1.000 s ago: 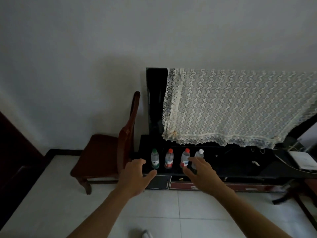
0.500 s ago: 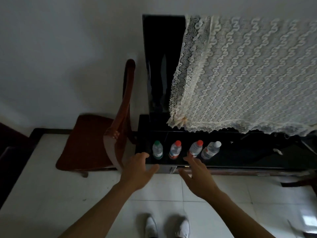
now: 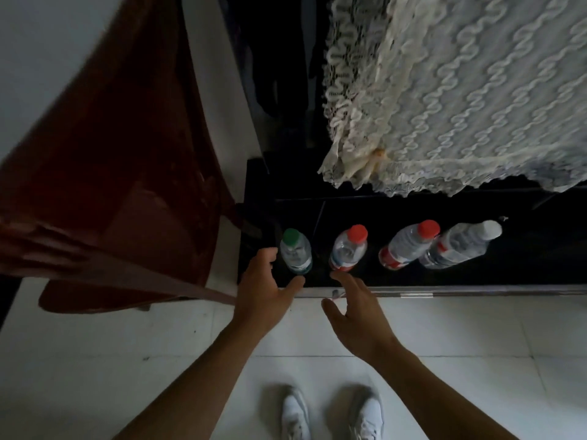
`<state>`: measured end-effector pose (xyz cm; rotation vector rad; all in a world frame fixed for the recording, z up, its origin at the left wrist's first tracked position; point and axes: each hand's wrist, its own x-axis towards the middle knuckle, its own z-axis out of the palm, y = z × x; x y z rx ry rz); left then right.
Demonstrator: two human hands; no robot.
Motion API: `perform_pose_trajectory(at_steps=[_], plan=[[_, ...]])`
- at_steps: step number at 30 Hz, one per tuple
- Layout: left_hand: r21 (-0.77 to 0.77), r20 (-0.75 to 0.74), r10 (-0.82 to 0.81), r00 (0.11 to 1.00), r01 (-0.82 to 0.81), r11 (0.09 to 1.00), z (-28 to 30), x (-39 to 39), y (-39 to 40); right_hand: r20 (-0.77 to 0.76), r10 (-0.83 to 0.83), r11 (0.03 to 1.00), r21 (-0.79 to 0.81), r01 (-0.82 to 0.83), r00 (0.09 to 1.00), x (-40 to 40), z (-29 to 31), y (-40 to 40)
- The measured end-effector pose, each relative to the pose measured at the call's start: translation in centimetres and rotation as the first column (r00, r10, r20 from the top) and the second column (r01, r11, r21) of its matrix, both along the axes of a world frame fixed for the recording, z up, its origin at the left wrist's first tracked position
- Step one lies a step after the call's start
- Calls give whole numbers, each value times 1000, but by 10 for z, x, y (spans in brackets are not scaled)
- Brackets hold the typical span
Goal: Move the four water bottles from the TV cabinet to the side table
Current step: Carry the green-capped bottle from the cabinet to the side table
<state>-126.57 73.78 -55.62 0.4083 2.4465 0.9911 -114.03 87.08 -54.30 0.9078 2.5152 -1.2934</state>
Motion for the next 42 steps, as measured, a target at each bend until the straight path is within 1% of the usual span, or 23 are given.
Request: perform_pose_trajectory(at_steps=[4,7,10,13,15,17,21,23,24,27,29,33,37,40,42], plan=[[109,-37,75,997,-70,992,-50,-14,21,22,-54,997,-46,55,998,-11,-53,-1],[172,-57,111,992,-100,980,-71,-24,33,30,-108,991,-79,110,994,-16,-81,-2],[251,-2,134,991,-129,959,-88,-28,43,22,-191,973,-131,192,981,-21,-100,0],[295,50,180,982,-187,937,-97,-26,53,20,-255,940,-228,253,967,-24,-110,1],[324,52,196,979,-202,924,-98,-25,54,44,-309,888,-345,305,950,-25,-112,3],[337,49,209,977,-213,917,-95,-24,50,84,-357,802,-483,351,930,-24,-111,3],[330,29,235,971,-232,915,-72,-16,33,155,-419,624,-667,408,895,-22,-102,6],[331,32,242,970,-239,913,-53,-9,25,167,-438,538,-739,406,883,-19,-92,8],[335,42,242,969,-242,911,-41,-6,20,166,-428,537,-744,398,888,-18,-85,9],[346,57,230,972,-235,908,-1,7,9,171,-335,616,-704,352,927,-10,-58,8],[358,69,248,966,-256,898,31,18,8,172,-286,638,-700,321,943,-1,-36,7],[393,66,281,958,-283,875,104,41,12,107,-233,683,-690,241,967,22,19,10],[419,39,264,964,-255,871,169,62,15,54,-187,756,-629,179,981,47,89,20],[403,36,208,977,-205,892,216,79,22,25,-178,782,-603,157,984,68,146,23],[410,-3,154,988,-139,901,251,94,28,7,-161,802,-582,135,987,83,183,23]])
